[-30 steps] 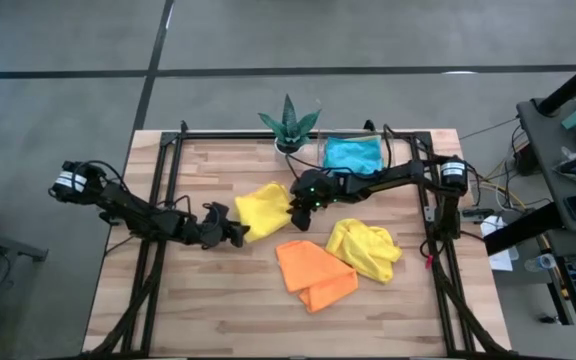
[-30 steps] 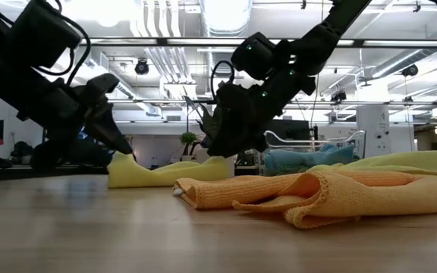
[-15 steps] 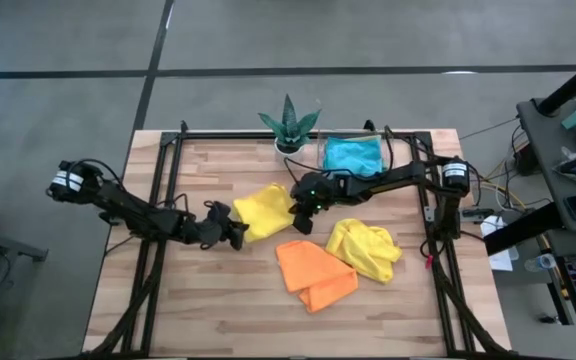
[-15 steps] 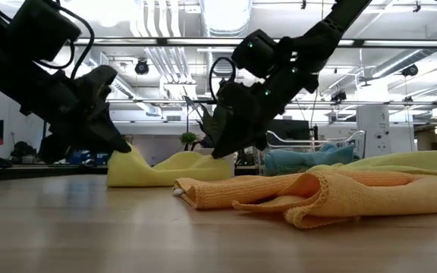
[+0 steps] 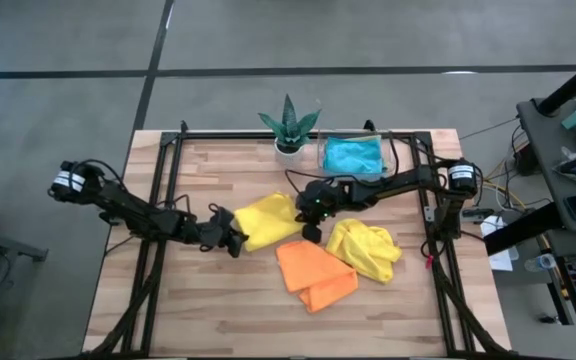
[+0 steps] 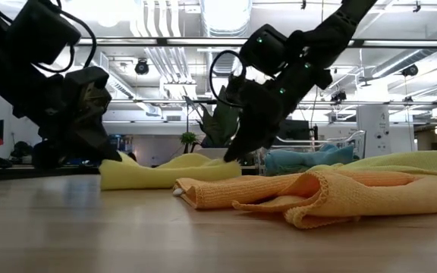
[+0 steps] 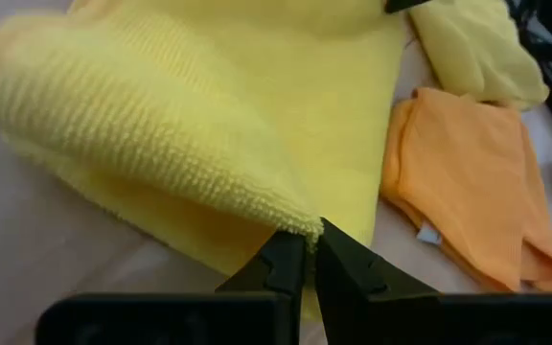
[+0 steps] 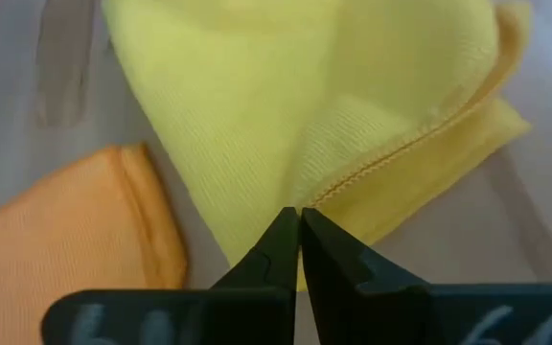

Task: Fold microfiber towels
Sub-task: Fold the left yellow microfiber towel

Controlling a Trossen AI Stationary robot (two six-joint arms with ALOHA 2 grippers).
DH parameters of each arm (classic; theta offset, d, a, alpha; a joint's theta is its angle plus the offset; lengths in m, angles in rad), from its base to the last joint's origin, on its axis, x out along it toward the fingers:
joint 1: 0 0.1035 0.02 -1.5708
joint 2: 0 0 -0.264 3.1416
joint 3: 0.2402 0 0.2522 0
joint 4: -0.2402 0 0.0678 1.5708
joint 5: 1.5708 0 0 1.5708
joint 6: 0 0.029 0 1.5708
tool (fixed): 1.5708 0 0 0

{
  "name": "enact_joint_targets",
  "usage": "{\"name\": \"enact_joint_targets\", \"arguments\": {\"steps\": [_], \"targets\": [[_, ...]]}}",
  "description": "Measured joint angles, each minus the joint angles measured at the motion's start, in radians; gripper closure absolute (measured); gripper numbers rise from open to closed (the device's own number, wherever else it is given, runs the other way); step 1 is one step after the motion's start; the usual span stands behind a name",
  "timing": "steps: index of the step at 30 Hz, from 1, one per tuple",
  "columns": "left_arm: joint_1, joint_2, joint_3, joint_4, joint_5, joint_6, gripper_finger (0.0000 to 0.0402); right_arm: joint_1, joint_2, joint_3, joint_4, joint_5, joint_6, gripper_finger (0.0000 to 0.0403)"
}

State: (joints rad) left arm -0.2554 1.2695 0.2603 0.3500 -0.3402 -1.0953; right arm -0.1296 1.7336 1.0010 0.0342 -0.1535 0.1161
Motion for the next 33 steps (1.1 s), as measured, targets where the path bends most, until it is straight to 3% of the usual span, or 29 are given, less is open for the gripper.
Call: {"name": "enact_joint_targets", "arguments": {"steps": [5, 12, 20, 27, 33], "targets": [[0.0, 0.019, -0.002, 0.0, 0.038, -0.025, 0.0378, 0.003, 0.0, -0.024, 0.0, 0.026, 0.013, 0.0394], [0.0, 0.01, -0.003, 0.0, 0.049, -0.026, 0.0296, 0.003, -0.009, -0.024, -0.005, 0.024, 0.022, 0.0388], [0.001, -0.002, 0.002, -0.112, 0.169, -0.118, 0.0217, -0.02, -0.051, -0.015, -0.072, 0.027, 0.062, 0.0305], [0.001, -0.029, 0.001, -0.159, 0.217, -0.13, 0.0219, -0.064, -0.067, -0.014, -0.028, 0.026, 0.067, 0.0234], [0.0, -0.125, 0.003, -0.181, 0.277, -0.082, 0.0234, -0.082, -0.063, -0.013, 0.04, 0.026, 0.051, 0.0222]]}}
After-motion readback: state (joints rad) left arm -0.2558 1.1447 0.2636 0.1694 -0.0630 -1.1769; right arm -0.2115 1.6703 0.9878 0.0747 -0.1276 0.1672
